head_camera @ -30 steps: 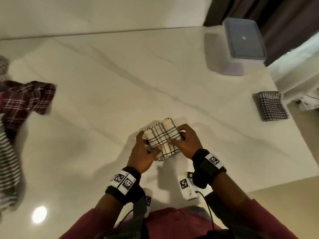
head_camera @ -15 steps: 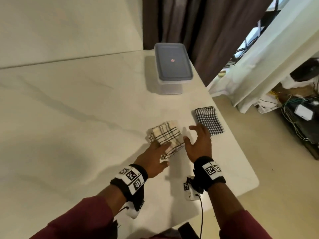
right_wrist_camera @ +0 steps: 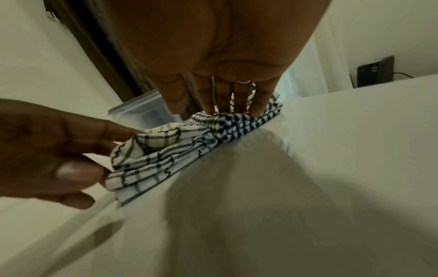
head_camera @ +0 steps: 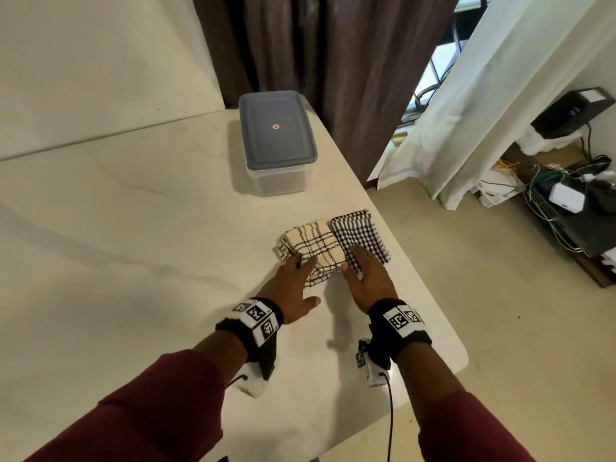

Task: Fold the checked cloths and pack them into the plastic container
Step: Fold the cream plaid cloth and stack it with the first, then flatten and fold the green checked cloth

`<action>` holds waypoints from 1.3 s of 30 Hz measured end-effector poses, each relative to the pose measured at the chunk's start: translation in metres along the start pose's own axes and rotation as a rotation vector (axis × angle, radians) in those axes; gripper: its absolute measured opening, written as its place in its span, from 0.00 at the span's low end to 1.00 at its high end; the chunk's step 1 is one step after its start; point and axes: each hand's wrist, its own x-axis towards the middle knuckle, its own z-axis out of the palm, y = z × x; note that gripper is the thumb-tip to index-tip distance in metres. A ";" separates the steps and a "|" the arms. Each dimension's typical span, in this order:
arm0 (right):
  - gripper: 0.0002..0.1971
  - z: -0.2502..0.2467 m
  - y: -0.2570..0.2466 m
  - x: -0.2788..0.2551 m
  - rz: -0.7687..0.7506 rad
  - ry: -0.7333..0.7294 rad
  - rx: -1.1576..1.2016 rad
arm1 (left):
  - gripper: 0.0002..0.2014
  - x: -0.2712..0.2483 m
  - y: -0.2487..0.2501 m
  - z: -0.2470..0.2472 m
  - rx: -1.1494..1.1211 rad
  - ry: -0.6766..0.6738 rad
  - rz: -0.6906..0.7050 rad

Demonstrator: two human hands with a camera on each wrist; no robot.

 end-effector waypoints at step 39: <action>0.23 0.482 -0.556 -0.262 -1.076 -0.865 -0.274 | 0.39 -0.600 -0.477 -0.020 -0.291 1.059 -1.057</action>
